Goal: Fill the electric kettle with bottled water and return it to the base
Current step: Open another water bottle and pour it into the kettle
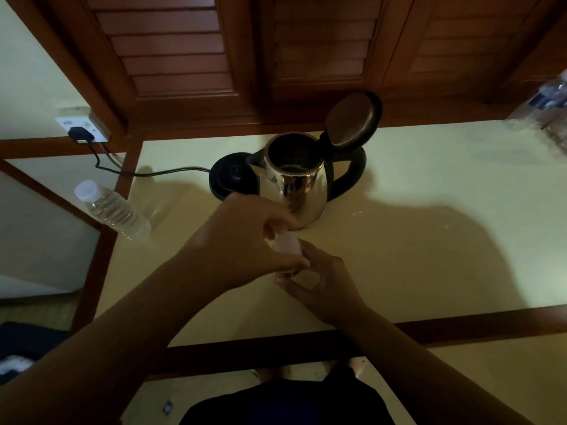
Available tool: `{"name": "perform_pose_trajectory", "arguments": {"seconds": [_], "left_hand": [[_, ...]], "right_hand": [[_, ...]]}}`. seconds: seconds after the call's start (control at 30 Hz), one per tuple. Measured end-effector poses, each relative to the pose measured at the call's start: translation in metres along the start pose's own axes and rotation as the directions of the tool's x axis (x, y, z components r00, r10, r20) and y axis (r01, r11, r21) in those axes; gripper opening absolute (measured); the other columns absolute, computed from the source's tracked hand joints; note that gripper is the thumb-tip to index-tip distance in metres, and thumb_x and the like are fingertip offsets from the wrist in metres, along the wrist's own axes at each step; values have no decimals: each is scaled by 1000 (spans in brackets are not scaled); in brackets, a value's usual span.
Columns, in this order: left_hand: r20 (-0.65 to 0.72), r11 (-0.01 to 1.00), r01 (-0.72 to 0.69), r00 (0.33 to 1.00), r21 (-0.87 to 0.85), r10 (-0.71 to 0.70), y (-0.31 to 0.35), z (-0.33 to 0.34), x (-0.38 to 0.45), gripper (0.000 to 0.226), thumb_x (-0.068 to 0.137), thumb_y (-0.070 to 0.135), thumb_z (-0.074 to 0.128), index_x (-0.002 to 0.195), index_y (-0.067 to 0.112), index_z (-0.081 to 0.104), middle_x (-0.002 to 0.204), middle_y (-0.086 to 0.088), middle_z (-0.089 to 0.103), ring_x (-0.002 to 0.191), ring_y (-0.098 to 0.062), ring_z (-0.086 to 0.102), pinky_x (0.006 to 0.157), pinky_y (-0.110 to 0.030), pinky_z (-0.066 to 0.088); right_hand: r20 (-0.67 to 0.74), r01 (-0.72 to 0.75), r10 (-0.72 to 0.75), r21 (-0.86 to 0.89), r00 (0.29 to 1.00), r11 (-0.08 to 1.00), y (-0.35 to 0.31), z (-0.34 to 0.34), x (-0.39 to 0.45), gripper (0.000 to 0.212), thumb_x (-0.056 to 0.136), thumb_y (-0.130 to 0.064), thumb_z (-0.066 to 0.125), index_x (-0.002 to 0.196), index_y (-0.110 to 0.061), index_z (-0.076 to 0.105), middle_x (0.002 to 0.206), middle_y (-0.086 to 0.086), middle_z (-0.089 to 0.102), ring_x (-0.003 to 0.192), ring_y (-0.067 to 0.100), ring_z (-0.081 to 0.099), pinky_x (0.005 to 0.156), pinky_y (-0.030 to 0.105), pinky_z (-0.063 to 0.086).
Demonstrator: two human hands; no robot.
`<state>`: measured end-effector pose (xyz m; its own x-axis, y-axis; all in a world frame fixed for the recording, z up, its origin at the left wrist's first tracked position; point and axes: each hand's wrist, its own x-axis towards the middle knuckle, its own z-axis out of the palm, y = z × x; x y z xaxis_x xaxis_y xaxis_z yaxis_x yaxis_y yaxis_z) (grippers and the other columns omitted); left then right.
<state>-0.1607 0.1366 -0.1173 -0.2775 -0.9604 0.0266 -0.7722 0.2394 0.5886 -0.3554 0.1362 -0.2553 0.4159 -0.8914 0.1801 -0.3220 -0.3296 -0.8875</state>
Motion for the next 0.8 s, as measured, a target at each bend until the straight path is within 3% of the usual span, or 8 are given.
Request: {"name": "perform_pose_trajectory", "arguments": {"seconds": [0.13,0.23,0.33,0.43,0.53,0.63,0.7,0.8], "left_hand": [[-100,997,-25,995,-74,17,-3,12,-7,28,77,42,86,100,27,80,87,16,72,85,-1,67,74,-22,57],[107,990,-138,985,-14,139,-11,-1,1,31,84,39,79,113,29,78,101,15,73,93,-2,68,78,-29,57],[304,964,-206,920,-167,249,-14,-20,15,34,85,17,82,118,25,77,119,14,74,112,-2,68,96,-33,57],[357,962,-158,905,-225,232,-14,-22,19,47,83,14,83,124,33,72,128,23,69,122,5,61,104,-18,48],[173,970,-33,982,-242,77,-10,-1,6,57,74,37,87,128,39,67,128,24,68,121,5,61,100,-15,49],[-102,962,38,992,-269,-68,9,37,-4,45,67,52,86,107,36,76,104,19,75,101,-3,70,86,-22,57],[-151,959,35,985,-281,-81,24,52,2,36,70,48,86,101,31,80,97,18,76,95,-4,72,82,-21,56],[-78,956,-26,997,-291,3,41,54,21,31,76,43,82,105,30,80,99,23,76,94,4,71,82,-10,51]], "right_hand": [[23,-5,5,27,1000,1000,4,-2,2,57,89,-29,86,141,-28,63,128,-17,73,118,-1,69,98,32,58],[63,-13,11,23,998,1000,10,-6,5,51,89,-29,87,136,-23,67,124,-14,75,113,3,72,93,41,60],[142,-11,7,24,990,1000,14,-14,12,42,87,-29,89,125,-25,70,117,-13,77,106,5,74,87,45,60],[199,-31,25,25,980,999,16,-22,16,48,85,-29,90,129,-23,71,120,-13,77,109,4,73,92,43,60],[186,-30,25,25,982,999,15,-31,13,62,85,-31,90,141,-33,63,128,-18,73,117,-3,68,99,35,59],[171,-33,25,39,985,999,22,-47,6,62,84,-31,90,139,-35,64,127,-16,74,116,1,70,99,41,59],[186,-48,40,41,982,998,28,-66,3,60,81,-30,92,136,-36,67,126,-15,75,115,2,71,98,44,60],[170,-32,26,36,985,999,32,-101,1,61,81,-28,93,136,-27,69,128,-11,74,118,5,70,98,44,59]]}}
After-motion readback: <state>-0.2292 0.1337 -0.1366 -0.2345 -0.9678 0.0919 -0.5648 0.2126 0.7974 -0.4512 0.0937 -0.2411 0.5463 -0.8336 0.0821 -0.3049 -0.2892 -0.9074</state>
